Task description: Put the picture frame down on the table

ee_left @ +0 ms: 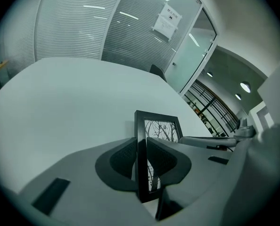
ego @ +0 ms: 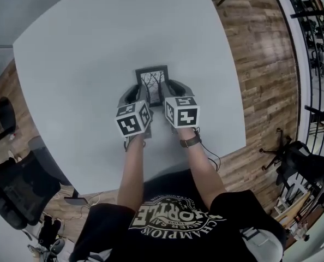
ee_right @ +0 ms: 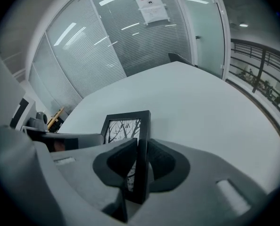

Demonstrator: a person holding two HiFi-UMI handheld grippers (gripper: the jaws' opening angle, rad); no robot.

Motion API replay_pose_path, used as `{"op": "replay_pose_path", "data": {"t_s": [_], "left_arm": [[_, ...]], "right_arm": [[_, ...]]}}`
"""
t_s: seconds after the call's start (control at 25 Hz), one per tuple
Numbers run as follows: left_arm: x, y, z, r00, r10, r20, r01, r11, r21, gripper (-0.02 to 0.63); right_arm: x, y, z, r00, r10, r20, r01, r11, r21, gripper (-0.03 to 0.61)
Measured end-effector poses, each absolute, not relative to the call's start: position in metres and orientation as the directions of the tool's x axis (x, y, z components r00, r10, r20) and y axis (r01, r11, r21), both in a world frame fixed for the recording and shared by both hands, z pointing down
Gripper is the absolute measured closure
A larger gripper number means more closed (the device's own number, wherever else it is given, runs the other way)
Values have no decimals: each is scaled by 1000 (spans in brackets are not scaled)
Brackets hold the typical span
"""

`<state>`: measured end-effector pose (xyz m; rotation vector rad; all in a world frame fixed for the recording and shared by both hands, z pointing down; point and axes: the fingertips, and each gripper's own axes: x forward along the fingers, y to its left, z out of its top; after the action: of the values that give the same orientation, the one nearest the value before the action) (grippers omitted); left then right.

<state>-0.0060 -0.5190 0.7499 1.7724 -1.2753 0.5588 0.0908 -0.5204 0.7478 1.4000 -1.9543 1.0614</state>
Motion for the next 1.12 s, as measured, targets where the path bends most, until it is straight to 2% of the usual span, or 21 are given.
{"op": "replay_pose_path", "data": {"t_s": [0.48,0.68,0.92,1.12], "left_arm": [[-10,-527,769,367,-513,776,-925,-116,361,543],[-16,-525,757,366,-550,751,-927,-148,344,543],[-34,-499,711,374,-602,705,-924,-175,340,543],[-37,-455,650,388,-657,647,-918,-214,334,543]], "right_arm": [[85,-528,768,-317,-536,783,-948,155,-278,508],[87,-524,762,-283,-566,774,-959,156,-237,508],[95,-498,714,-245,-645,724,-968,129,-214,508],[99,-457,642,-255,-740,622,-964,149,-218,508]]}}
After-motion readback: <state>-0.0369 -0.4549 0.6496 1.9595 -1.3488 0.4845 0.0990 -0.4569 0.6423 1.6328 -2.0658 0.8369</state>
